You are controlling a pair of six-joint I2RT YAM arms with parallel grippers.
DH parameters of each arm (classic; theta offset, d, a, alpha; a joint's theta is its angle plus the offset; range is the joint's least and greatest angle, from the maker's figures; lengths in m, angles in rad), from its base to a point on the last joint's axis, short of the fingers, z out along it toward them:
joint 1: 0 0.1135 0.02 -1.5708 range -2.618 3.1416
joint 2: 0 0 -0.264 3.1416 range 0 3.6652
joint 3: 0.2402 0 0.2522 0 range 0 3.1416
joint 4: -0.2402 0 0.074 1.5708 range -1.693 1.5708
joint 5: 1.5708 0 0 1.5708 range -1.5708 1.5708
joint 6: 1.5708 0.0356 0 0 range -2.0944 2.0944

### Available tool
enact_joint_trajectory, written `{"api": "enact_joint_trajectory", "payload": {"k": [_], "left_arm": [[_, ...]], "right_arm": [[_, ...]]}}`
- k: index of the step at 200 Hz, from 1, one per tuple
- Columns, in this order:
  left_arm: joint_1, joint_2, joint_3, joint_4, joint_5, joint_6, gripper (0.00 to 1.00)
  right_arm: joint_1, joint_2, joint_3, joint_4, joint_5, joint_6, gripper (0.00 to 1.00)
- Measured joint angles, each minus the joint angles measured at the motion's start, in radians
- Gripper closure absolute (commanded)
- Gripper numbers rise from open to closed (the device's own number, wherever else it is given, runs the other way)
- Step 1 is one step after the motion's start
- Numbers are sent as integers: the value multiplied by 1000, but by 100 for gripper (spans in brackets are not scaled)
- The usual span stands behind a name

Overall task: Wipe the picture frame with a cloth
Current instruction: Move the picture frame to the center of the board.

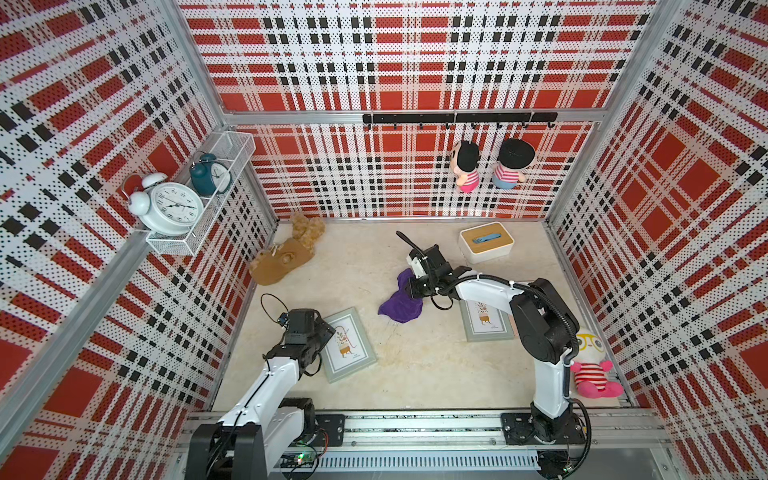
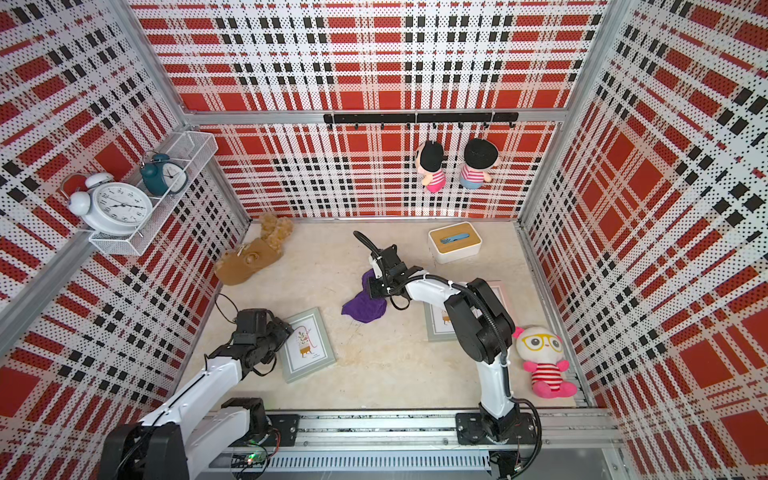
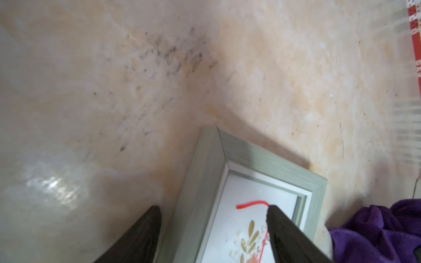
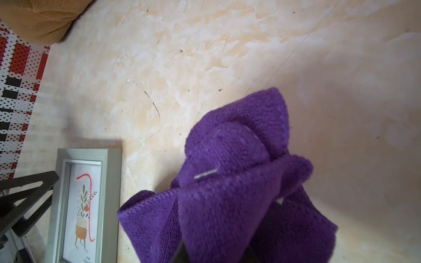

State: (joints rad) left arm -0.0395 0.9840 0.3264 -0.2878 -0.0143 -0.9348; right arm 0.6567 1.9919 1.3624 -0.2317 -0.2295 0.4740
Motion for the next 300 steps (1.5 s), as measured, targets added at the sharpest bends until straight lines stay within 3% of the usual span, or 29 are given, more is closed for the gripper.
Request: {"api": "enact_joint_trajectory", "payload": {"k": [18,54,105,164,216,266,300], "left_arm": [[-70,6,0,-2,-30,-44,34],[-200,31,3,-3,-48,-138,58],[-316,225,104,69,-47,-180,72],[-399,516,313,182,-42,-177,73],[-405,776,587,200,-16,-10,68],[-381,850,697,174,-8,145,59],[-358,846,702,167,11,178,45]], "right_arm": [[0,5,0,3,0,0,100],[0,6,0,4,5,-1,100],[-3,6,0,-2,55,-5,100],[-62,5,-13,-3,100,-52,100],[-173,-3,4,-14,153,-111,100],[-180,-41,-43,-17,106,-155,100],[-157,-79,-126,-2,40,-130,100]]}}
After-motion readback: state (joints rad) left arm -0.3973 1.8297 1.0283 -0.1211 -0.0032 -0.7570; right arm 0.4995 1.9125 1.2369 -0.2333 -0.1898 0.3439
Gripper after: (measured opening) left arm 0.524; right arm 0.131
